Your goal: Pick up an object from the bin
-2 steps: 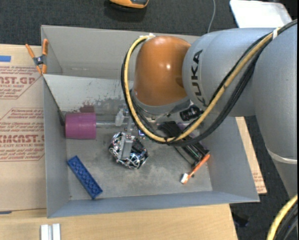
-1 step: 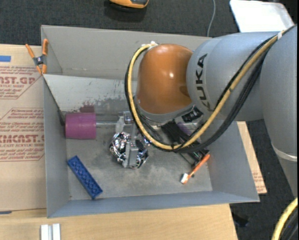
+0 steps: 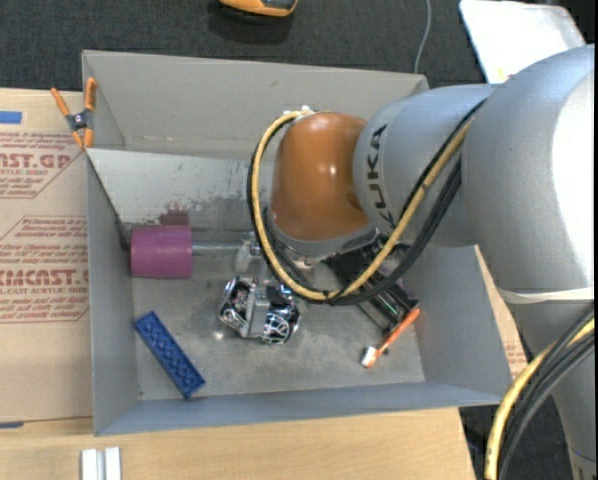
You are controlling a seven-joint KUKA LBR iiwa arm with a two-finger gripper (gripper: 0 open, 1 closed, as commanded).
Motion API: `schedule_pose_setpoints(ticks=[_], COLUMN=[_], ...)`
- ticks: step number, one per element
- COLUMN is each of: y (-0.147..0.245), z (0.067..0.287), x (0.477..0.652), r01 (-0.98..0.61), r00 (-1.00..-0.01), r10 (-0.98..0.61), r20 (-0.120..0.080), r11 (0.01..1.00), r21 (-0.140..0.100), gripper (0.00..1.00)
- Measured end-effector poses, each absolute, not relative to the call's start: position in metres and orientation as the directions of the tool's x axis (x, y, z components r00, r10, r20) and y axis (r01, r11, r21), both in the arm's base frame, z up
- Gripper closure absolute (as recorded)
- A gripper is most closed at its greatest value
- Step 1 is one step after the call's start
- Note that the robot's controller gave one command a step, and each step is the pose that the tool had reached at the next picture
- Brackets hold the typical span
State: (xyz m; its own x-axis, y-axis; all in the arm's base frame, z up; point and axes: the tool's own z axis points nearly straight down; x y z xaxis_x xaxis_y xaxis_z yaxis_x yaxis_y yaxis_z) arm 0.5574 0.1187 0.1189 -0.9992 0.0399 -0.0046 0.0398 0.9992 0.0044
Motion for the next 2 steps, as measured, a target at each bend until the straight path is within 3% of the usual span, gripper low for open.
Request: schedule_pose_setpoints(ticks=[1, 2], y=[0.1180, 0.1098], z=[0.0843, 0.0799], x=[0.5504, 0.5543], r01=[-0.049, -0.160], r00=[-0.999, -0.987], r10=[-0.049, -0.160], r20=[-0.003, -0.004], r11=[0.999, 0.987], r21=[0.003, 0.004], gripper=[0.00, 0.00])
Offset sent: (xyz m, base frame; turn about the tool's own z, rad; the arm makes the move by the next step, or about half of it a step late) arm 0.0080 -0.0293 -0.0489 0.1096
